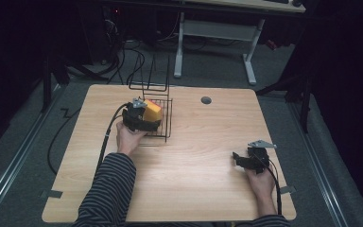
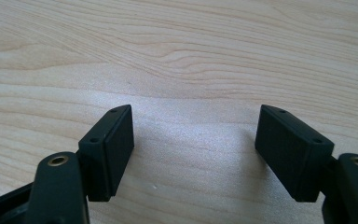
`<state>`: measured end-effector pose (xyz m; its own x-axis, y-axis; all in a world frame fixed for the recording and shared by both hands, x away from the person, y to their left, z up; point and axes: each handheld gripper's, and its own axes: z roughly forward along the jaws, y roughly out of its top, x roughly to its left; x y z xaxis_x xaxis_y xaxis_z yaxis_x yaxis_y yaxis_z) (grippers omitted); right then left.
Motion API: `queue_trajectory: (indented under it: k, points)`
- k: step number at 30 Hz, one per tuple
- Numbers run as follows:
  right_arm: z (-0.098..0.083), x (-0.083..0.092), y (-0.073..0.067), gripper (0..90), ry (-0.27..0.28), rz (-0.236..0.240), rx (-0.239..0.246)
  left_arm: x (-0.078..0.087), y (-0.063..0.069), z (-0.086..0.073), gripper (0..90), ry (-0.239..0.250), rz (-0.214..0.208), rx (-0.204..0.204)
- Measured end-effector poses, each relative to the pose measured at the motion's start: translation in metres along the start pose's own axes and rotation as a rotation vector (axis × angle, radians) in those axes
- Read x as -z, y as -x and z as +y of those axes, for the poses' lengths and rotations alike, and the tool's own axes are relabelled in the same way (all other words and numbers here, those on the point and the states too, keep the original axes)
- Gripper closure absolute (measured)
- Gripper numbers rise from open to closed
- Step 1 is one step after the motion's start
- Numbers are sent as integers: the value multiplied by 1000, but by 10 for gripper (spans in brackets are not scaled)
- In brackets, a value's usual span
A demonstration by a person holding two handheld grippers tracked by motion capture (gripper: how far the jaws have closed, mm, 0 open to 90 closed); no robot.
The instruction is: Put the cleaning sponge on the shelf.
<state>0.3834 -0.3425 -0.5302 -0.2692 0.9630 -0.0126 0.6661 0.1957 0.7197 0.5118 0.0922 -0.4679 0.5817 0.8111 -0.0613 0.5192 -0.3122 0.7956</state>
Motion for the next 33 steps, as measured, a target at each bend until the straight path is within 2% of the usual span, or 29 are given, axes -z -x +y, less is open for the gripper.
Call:
queue_trajectory:
  k: [17,21,25,33]
  points:
    - [0,0,0,284,1,0,3,24,0,-9,0,35,-17,-11]
    - [0,0,0,284,1,0,2,30,-2,-12,1,45,-17,2]
    - [0,0,0,284,1,-1,2,38,-2,-16,1,46,-19,-9]
    - [0,0,0,284,1,0,2,52,-5,-21,22,71,-25,6]
